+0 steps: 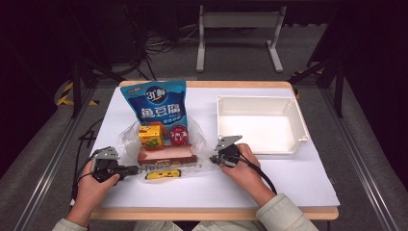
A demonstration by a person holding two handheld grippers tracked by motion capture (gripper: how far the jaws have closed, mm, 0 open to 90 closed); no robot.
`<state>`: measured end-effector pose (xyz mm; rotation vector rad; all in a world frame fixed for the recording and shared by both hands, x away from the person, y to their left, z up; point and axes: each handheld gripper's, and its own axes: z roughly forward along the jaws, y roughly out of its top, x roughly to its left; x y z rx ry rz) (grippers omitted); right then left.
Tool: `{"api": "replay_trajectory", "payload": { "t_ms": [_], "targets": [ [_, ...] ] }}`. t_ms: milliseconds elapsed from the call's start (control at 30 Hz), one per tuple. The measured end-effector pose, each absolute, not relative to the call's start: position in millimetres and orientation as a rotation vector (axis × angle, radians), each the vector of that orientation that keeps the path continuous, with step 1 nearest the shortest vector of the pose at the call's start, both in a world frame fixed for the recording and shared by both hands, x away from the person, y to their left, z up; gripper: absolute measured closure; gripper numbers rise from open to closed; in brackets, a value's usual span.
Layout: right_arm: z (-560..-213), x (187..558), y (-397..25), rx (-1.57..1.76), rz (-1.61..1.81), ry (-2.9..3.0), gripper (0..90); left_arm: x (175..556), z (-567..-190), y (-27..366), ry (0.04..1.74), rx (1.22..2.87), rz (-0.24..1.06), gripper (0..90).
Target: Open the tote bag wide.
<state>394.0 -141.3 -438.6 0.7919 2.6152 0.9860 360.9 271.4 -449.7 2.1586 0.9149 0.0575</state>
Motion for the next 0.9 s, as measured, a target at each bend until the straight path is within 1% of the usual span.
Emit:
{"api": "replay_trajectory", "payload": {
  "t_ms": [200,267,367,500,667,867,900],
  "targets": [
    [-437.8,386.0,-155.2,0.823,0.989,2.624,90.0,361.0,-449.6,270.1,0.902,2.162,0.063,88.0],
    [-437.5,383.2,-159.4,0.838,0.986,2.623,90.0,361.1,-450.0,271.2,0.916,2.18,0.085,89.2],
    [-436.9,380.2,-168.2,0.864,0.982,2.617,90.0,361.4,-450.4,272.0,0.927,2.164,0.06,88.9],
    [-437.7,379.8,-168.7,0.863,0.991,2.611,90.0,360.9,-449.4,269.6,0.915,2.176,0.076,87.8],
    [-437.2,379.5,-167.0,0.852,0.989,2.621,90.0,355.7,-440.0,274.1,0.914,2.127,0.108,76.9],
    [-437.0,379.6,-165.3,0.842,0.989,2.628,90.0,346.2,-419.5,280.9,0.899,2.062,0.202,56.7],
    [-437.1,379.7,-165.3,0.838,0.99,2.629,90.0,344.2,-414.8,282.4,0.902,2.043,0.211,55.3]
  ]
}}
